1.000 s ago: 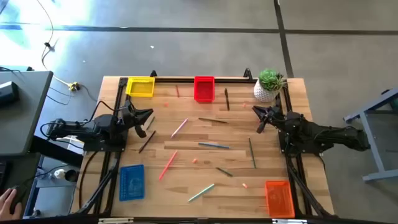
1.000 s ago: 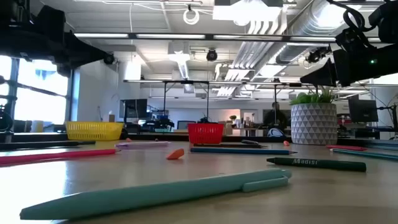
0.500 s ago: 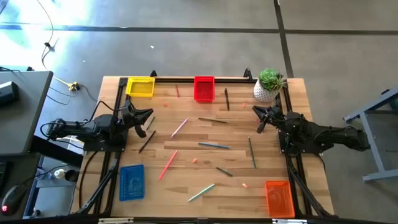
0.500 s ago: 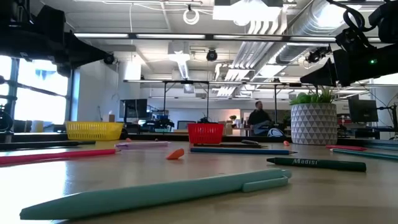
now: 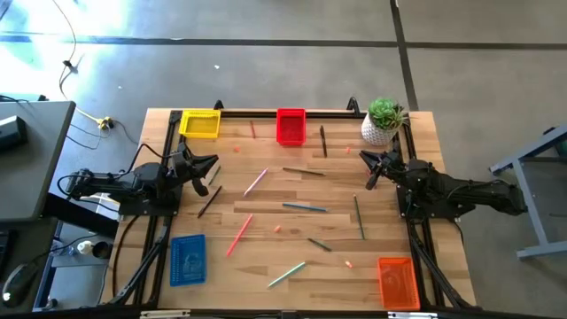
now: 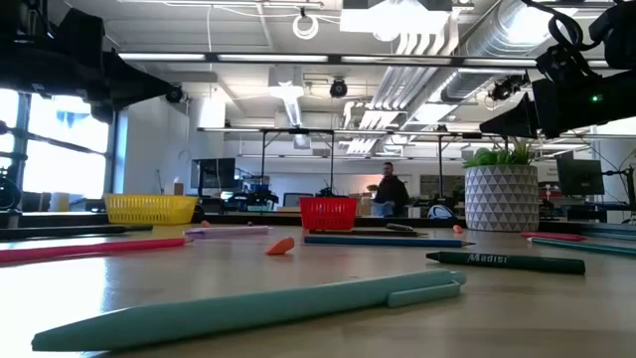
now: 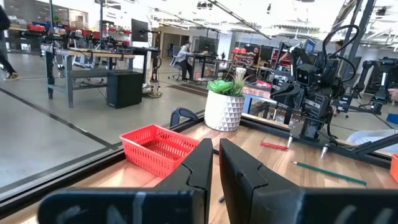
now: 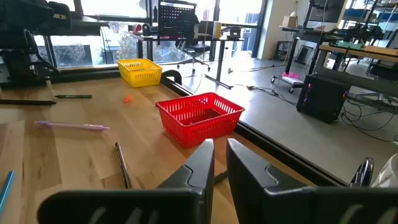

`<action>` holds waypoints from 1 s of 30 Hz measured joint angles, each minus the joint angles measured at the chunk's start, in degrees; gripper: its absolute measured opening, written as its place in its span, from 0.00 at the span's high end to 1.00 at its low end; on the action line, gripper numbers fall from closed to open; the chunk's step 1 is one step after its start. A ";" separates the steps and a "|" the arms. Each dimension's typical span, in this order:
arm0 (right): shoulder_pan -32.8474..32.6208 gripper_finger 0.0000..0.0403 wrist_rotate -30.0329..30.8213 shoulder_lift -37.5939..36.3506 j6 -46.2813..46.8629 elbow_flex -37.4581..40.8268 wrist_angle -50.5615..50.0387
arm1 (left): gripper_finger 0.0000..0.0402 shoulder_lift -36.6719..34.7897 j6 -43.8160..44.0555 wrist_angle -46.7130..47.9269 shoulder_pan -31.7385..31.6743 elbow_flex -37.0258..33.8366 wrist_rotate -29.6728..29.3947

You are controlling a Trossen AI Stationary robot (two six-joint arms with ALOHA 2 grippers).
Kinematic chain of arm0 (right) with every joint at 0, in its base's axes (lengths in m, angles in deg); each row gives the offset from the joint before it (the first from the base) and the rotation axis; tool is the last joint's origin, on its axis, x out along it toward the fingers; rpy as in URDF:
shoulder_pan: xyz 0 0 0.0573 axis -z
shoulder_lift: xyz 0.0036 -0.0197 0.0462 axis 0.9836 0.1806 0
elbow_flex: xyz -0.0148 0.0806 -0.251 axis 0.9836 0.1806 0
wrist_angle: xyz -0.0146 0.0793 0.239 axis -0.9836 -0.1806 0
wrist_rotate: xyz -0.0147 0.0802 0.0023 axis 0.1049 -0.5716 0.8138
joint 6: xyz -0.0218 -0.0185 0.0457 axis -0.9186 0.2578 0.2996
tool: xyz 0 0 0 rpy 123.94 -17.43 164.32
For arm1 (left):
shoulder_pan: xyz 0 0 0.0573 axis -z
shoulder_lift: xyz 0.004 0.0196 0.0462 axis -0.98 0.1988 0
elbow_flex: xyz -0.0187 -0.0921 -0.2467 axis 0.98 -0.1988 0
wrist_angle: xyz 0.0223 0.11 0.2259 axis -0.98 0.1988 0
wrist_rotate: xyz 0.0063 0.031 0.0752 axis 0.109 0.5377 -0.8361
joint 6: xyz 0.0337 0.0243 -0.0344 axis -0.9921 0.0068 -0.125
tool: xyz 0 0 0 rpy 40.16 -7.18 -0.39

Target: Sort crayons/erasers/pens/pencils in bins

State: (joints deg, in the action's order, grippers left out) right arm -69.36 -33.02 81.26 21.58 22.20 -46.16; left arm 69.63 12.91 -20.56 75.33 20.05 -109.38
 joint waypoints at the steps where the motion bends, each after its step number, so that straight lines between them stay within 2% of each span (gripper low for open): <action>1: 0.02 0.91 0.00 0.02 -0.02 0.02 0.00 | 0.95 0.00 0.00 -0.01 -0.02 0.02 0.00; 11: 0.01 0.91 -0.01 0.02 -0.02 0.02 0.68 | 0.95 0.00 0.00 -0.01 -0.01 0.00 0.00; 24: 0.02 0.91 -0.04 0.00 0.70 0.00 11.86 | 0.95 0.00 0.00 -0.01 0.00 0.01 0.00; 27: 0.02 0.91 -3.21 0.02 3.04 0.00 14.70 | 0.95 0.00 0.02 0.00 0.00 0.00 0.00; 30: 0.02 0.93 -8.98 0.07 2.74 0.01 16.17 | 0.95 0.00 0.01 0.00 0.00 0.02 0.00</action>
State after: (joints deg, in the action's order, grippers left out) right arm -69.33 -42.00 81.32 24.32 22.20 -29.99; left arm 69.63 12.92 -20.56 75.33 20.07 -109.38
